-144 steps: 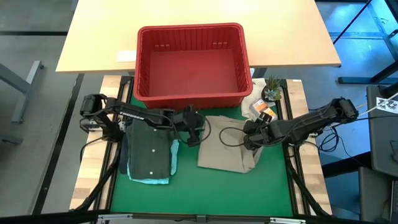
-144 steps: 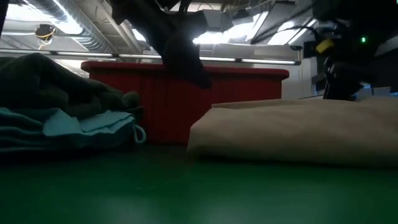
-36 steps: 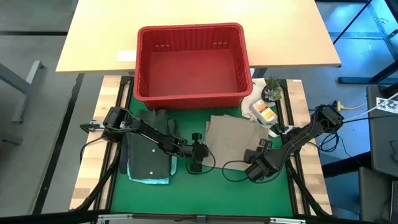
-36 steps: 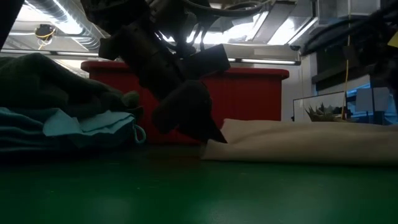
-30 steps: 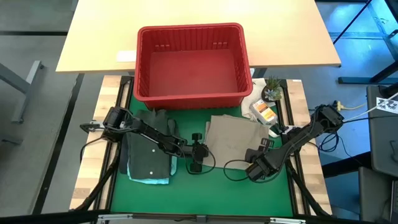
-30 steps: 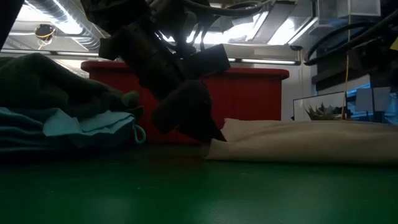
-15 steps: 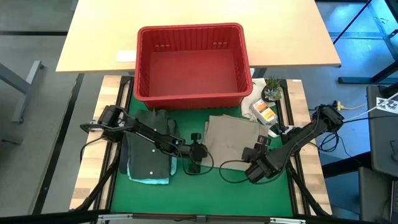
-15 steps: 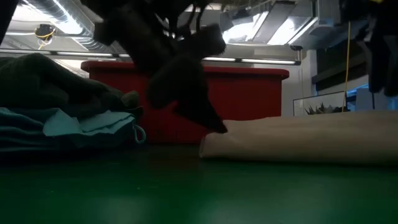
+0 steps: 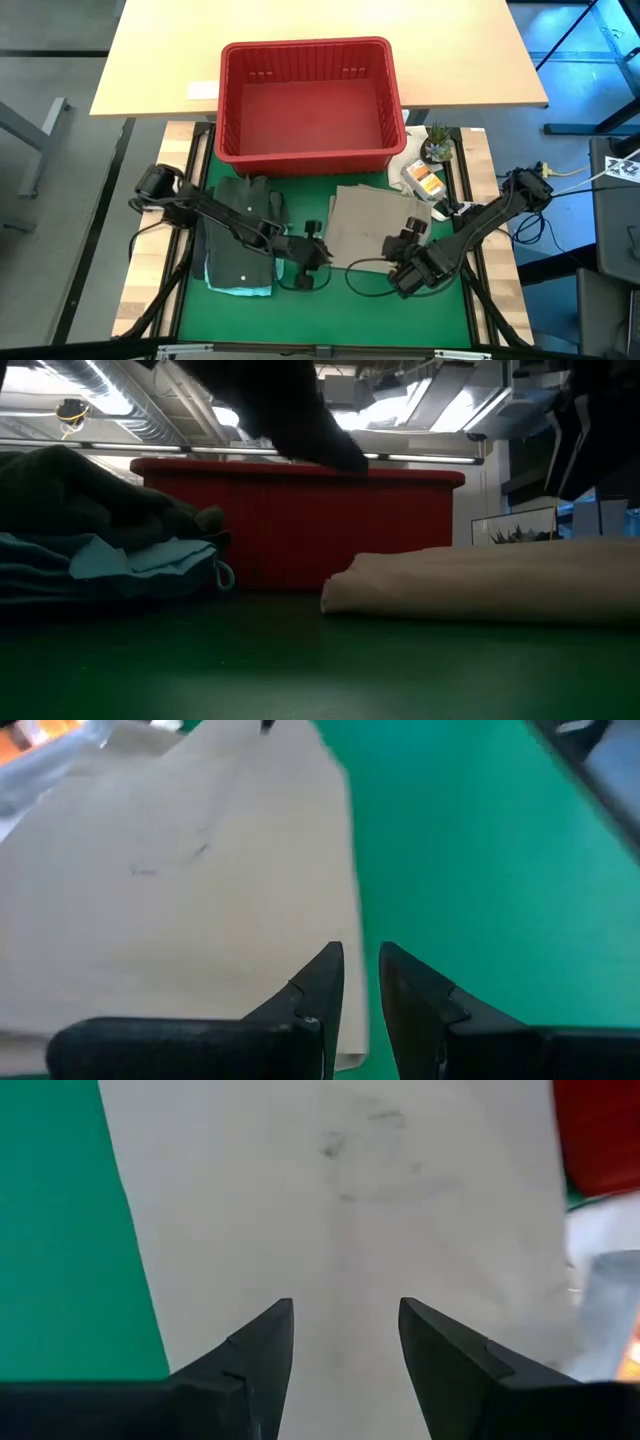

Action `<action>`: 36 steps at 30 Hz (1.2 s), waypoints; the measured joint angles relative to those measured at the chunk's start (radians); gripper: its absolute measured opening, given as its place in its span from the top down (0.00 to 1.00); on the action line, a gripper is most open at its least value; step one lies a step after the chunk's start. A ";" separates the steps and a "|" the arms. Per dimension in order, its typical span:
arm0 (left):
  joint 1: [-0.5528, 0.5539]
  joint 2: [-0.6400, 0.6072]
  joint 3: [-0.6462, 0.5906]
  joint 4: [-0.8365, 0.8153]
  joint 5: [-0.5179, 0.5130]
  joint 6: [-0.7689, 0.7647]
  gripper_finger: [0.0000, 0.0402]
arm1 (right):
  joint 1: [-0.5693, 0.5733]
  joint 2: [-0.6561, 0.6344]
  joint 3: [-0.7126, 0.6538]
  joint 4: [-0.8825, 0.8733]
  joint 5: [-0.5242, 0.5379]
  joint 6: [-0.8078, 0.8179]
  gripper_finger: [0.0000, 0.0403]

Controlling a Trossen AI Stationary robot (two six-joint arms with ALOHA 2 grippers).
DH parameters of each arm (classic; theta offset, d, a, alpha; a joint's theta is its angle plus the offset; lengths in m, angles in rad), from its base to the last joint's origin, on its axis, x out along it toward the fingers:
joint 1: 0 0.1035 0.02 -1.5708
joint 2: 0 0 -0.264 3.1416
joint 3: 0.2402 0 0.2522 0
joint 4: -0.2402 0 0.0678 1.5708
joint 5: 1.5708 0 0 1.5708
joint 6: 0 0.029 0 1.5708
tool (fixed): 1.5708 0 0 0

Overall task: Fold Laundry from Bin
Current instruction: Fold the brown shorts from the red laundry bin

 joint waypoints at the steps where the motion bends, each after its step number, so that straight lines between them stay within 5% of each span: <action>1: -0.007 -0.011 0.000 -0.001 0.005 0.000 0.84 | 0.000 0.000 -0.015 0.022 0.000 0.000 0.55; 21: -0.159 -0.108 0.001 -0.067 -0.008 -0.001 0.84 | -0.027 0.000 -0.388 0.812 -0.109 0.063 0.55; 36: -0.182 -0.108 0.001 -0.074 -0.009 -0.001 0.84 | -0.026 0.000 -0.374 1.210 -0.001 0.109 0.55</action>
